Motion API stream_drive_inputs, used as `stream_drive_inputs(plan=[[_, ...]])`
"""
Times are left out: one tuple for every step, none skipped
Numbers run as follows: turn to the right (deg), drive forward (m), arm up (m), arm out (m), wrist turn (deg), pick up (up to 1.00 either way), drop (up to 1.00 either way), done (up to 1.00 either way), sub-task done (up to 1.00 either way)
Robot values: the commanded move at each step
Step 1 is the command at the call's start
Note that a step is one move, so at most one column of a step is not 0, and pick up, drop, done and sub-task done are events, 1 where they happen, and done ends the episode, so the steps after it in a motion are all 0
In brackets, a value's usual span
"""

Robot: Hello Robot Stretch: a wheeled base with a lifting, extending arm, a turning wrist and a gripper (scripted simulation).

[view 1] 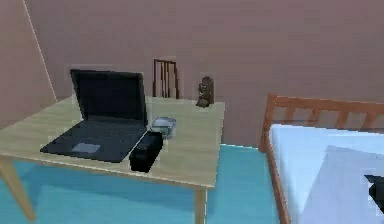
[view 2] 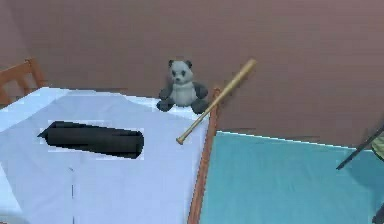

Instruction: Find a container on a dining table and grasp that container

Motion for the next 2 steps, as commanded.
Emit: stream_drive_inputs(plan=[[-45.0, 0.0, 0.0, 0.0, 0.0, 0.0, 0.0, 0.0, 0.0], [-18.0, 0.0, 0.0, 0.0, 0.0, 0.0, 0.0, 0.0, 0.0]])
